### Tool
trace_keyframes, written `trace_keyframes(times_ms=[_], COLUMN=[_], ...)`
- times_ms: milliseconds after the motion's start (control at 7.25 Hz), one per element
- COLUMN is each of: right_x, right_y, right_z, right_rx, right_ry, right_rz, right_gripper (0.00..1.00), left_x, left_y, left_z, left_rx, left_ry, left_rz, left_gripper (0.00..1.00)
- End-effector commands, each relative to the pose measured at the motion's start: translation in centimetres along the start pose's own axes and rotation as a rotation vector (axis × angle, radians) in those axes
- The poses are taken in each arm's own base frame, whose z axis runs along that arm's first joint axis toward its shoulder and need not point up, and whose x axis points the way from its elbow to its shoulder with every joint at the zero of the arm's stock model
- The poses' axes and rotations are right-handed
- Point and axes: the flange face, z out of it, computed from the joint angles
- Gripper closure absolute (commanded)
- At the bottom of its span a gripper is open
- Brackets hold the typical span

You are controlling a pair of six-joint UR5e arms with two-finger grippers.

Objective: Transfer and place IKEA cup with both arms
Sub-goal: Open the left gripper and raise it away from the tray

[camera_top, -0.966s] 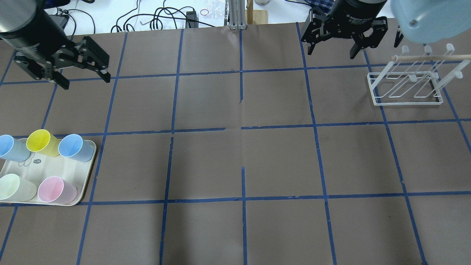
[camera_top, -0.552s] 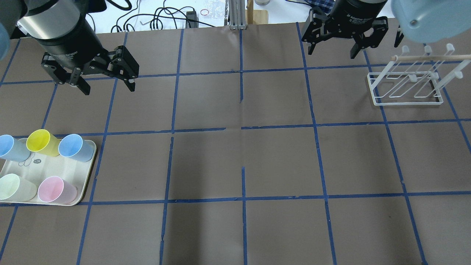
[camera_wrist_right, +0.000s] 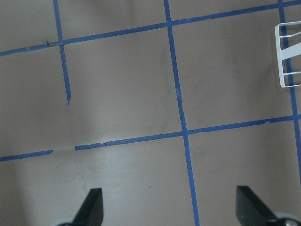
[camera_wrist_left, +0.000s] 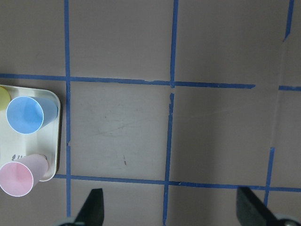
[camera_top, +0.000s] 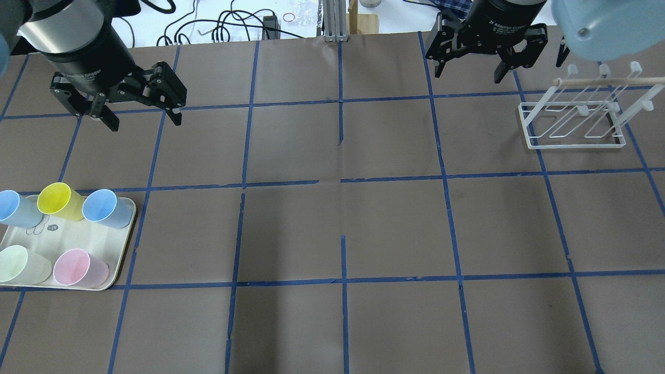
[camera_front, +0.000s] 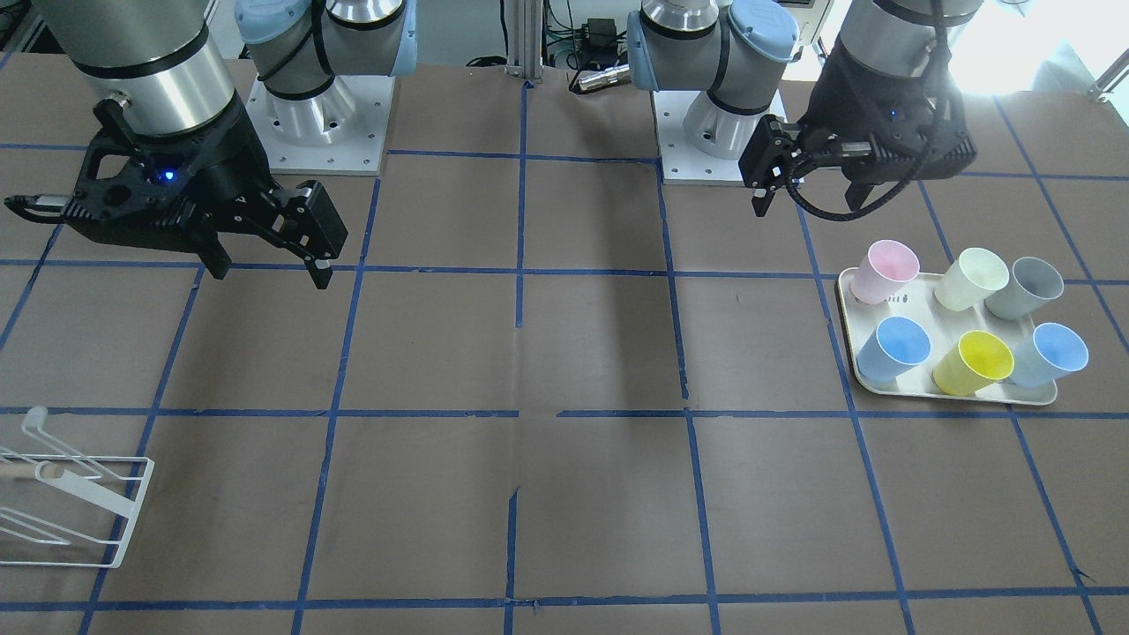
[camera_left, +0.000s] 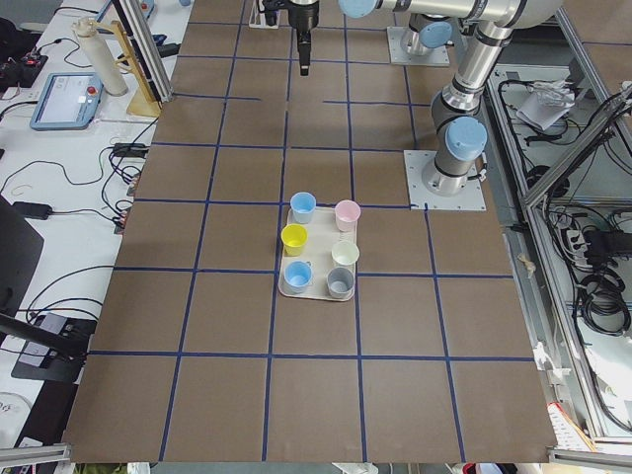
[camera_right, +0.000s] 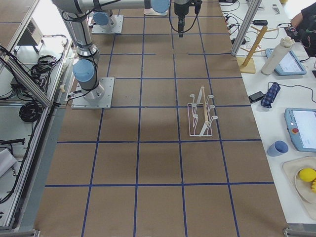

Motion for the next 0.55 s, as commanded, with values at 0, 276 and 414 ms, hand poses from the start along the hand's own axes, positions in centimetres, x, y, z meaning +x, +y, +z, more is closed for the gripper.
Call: trace_keyframes(times_ms=[0, 276, 414], right_x=[0.0, 0.0, 0.0], right_y=[0.1, 0.1, 0.1], right_z=[0.1, 0.1, 0.1], right_rx=[-0.001, -0.003, -0.003], right_ry=[0.0, 0.0, 0.002], right_rz=[0.0, 0.0, 0.0], right_gripper=[0.0, 0.0, 0.0], left_x=[-0.6, 0.1, 0.7], left_y=[-0.7, -0.5, -0.4], left_z=[0.5, 0.6, 0.7], left_rx=[0.023, 0.025, 0.022], left_ry=[0.004, 0.013, 0.012], left_rz=[-0.008, 0.0, 0.02], left_gripper=[0.0, 0.0, 0.0])
